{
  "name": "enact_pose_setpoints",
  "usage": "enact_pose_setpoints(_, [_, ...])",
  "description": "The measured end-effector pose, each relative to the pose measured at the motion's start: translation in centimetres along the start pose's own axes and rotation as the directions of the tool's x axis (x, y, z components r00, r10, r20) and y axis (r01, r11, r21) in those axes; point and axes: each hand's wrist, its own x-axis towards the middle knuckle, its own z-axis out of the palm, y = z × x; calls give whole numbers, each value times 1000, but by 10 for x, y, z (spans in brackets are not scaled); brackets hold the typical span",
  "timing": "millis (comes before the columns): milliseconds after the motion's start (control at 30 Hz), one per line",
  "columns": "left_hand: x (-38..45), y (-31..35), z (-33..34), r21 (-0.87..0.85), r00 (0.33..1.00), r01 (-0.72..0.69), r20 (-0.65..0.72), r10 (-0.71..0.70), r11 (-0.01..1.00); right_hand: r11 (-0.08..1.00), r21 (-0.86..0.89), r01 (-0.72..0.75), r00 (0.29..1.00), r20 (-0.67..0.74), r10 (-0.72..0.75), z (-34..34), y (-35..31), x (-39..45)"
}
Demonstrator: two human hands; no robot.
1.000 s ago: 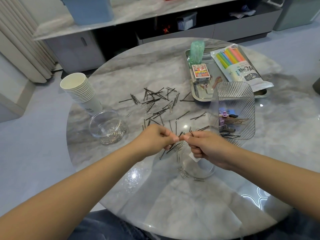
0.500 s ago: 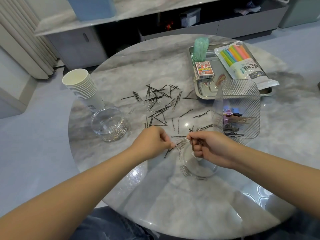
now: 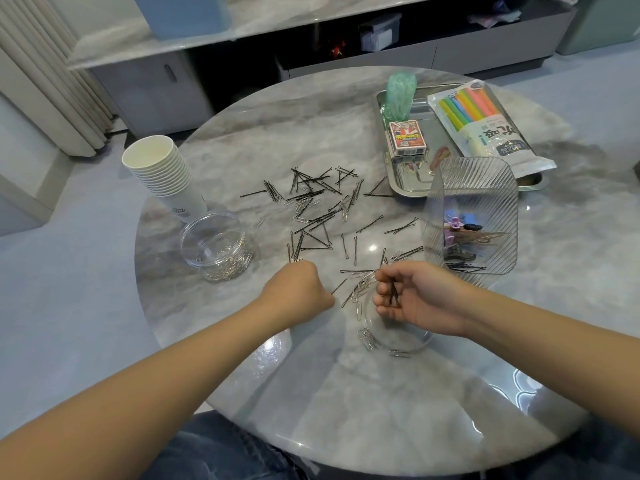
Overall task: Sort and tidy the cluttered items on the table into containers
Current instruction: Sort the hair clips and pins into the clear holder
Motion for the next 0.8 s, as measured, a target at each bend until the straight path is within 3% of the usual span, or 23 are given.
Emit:
enact_pose_setpoints(67, [-3,5,-9,-170,1000,-21,1,21,985,999,43,-11,1000,-4,11,0,2,1])
enact_pose_setpoints(167, [-12,18,-13,-457,993,17,109,37,889,990,135,-27,999,25,24,4,2,1])
enact_pose_setpoints(333, [-8,24,0,-498,997,-13,59,49,867,965,259,-37,999,19,34,5,0,1])
enact_pose_setpoints(467, [1,13,8,-232,994,-77,-96,56,970,959,282,-35,997,-50,52,-3,-1,2])
enact_pose_setpoints(600, [1,7,16,-125,993,-96,-80,86,988,941,334,-59,997,-29,73,1,-3,2])
enact_pose_setpoints(800, [3,11,8,208,995,-82,-38,91,975,882,465,-75,996,-5,87,2,-6,0])
